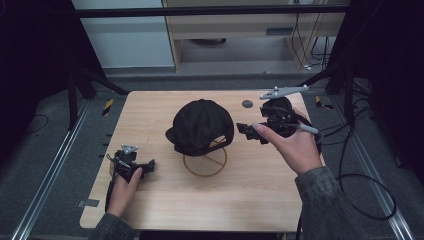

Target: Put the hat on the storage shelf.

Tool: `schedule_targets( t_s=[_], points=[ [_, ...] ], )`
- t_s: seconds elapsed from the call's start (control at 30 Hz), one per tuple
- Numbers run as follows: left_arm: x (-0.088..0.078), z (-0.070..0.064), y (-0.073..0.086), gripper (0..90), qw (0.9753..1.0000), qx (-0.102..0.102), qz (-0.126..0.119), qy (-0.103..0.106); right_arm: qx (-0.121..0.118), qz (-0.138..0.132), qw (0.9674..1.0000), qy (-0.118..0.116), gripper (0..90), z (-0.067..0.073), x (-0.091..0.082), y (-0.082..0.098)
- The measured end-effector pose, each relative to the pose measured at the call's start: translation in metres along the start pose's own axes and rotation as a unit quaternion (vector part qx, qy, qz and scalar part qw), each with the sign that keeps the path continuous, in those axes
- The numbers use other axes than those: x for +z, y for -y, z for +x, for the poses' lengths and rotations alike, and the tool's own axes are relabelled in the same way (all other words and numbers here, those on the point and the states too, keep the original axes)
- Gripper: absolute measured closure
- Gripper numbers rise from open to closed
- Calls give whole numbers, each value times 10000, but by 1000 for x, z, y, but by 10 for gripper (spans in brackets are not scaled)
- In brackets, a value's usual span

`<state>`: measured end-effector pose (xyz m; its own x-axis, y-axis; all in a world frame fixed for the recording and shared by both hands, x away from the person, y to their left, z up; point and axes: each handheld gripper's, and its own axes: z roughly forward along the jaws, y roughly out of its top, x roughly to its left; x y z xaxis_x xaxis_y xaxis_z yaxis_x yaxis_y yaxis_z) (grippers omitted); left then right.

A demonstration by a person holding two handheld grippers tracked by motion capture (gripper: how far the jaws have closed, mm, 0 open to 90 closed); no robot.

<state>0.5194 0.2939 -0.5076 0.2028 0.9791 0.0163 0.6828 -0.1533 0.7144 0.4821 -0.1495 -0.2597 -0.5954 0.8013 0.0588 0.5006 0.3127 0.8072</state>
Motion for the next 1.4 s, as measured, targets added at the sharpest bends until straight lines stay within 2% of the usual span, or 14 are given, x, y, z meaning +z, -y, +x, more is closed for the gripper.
schedule_targets(
  t_s=[0.23,0.47,0.63,0.97,1.4],
  points=[
    [1,3,-1,0,10000,-49,-2,-44,25,-46,9998,201,91,-11,-6,16],
    [2,6,-2,0,9999,-101,-8,-99,82,-9,9996,285,108,-19,-5,38],
    [2,6,-2,0,9999,-108,9,-111,61,147,9991,384,122,-20,3,56],
    [2,7,-3,0,9999,-109,12,-115,105,330,9986,405,130,-22,23,91],
    [3,7,-3,0,9999,-117,13,-124,229,433,9979,425,128,-26,50,133]
  ],
)
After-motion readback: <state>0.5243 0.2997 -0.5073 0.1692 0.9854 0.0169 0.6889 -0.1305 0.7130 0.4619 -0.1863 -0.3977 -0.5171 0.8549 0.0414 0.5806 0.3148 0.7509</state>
